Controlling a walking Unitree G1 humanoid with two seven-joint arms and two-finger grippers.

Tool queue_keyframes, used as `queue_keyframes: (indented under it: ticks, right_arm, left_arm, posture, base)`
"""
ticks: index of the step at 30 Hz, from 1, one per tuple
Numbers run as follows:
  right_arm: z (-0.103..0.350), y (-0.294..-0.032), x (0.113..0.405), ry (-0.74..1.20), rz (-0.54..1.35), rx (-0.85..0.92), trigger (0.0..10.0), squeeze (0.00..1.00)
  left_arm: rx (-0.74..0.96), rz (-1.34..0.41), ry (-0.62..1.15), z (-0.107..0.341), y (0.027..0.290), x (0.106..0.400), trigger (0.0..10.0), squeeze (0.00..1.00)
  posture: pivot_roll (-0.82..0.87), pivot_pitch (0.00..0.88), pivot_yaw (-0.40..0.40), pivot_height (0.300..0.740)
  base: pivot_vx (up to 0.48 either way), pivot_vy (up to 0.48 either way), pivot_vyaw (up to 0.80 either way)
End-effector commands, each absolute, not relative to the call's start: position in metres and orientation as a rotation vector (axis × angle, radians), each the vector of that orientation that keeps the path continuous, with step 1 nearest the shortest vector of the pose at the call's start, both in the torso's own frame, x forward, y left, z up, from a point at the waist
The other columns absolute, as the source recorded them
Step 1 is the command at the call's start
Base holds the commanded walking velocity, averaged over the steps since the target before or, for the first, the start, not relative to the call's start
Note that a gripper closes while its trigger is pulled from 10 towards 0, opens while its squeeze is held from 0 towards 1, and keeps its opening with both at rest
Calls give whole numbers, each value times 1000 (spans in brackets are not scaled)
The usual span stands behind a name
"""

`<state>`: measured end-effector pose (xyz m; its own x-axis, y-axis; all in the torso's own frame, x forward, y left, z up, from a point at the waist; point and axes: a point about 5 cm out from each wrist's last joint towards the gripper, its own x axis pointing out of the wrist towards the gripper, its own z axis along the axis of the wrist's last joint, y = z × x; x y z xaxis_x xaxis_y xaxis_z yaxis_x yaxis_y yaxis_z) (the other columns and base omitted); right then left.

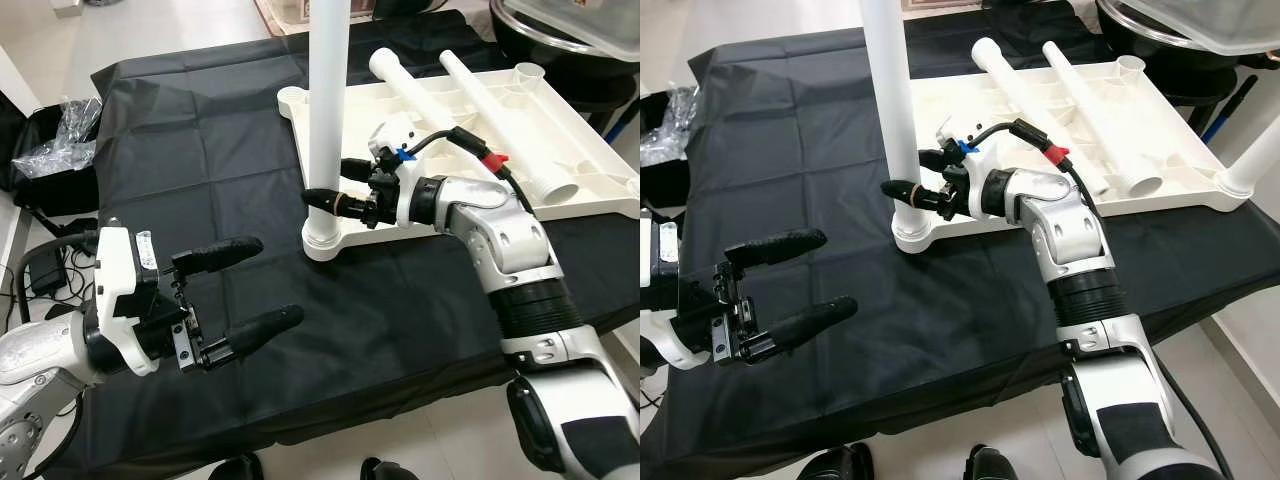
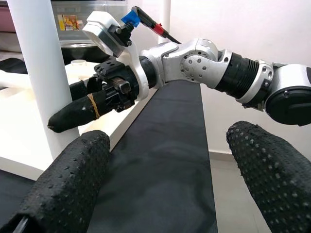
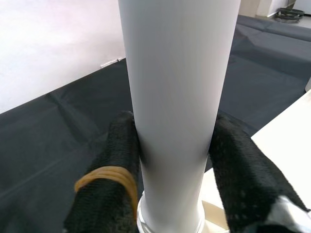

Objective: Building children table

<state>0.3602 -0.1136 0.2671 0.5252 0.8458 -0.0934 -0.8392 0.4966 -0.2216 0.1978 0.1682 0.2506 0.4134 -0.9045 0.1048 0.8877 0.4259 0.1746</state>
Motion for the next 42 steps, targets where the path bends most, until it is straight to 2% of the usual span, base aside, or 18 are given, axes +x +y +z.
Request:
queue_keyframes:
  ticks: [1, 8, 11, 14, 17, 20, 27, 28, 33, 34, 42]
  right_arm:
    - [268, -116, 361, -38, 1006, -264, 0, 0]
    - [271, -105, 365, -105, 846, -258, 0, 0]
    - [267, -97, 362, -124, 679, -270, 0, 0]
    - [248, -84, 344, -105, 442, -249, 0, 0]
    - [243, -83, 340, -98, 402, -232, 0, 0]
    - [218, -62, 315, -50, 354, -184, 0, 0]
    - [216, -57, 309, -38, 314, -161, 0, 0]
    - [217, -58, 310, -37, 307, -171, 10000, 0]
    - [219, -63, 313, -39, 306, -172, 10000, 0]
    - [222, -68, 314, -46, 304, -152, 10000, 1000]
    - [241, -94, 321, -131, 467, -81, 10000, 1000]
  left_arm:
    - [111, -1136, -192, 253, 169, 196, 10000, 0]
    - [108, -1138, -195, 253, 167, 197, 10000, 0]
    - [107, -1137, -197, 253, 167, 197, 10000, 0]
    - [104, -1141, -195, 252, 167, 198, 10000, 0]
    - [104, -1142, -195, 251, 167, 199, 10000, 0]
    - [99, -1147, -201, 252, 165, 199, 10000, 0]
    - [100, -1146, -204, 253, 165, 200, 10000, 0]
    - [100, -1146, -206, 253, 165, 201, 10000, 0]
    - [98, -1149, -210, 253, 164, 202, 10000, 0]
    - [98, -1151, -211, 253, 164, 203, 10000, 0]
    - [96, -1151, -213, 253, 164, 203, 10000, 0]
  posture:
    - [47, 247, -10, 740]
    - [41, 245, -8, 740]
    - [32, 244, -12, 740]
    - [24, 249, -9, 740]
    - [24, 249, -9, 740]
    - [27, 243, -9, 740]
    - [18, 238, -8, 740]
    - [12, 239, -5, 740]
    - [10, 238, -4, 740]
    - [10, 236, -1, 740]
    - [11, 237, -3, 740]
  base:
    - [0, 0, 0]
    - [0, 0, 0]
    - [0, 0, 0]
    - [0, 0, 0]
    - [0, 0, 0]
    - [0, 0, 0]
    - [0, 0, 0]
    - [0, 0, 0]
    - [0, 0, 0]
    - [0, 0, 0]
    - [0, 0, 0]
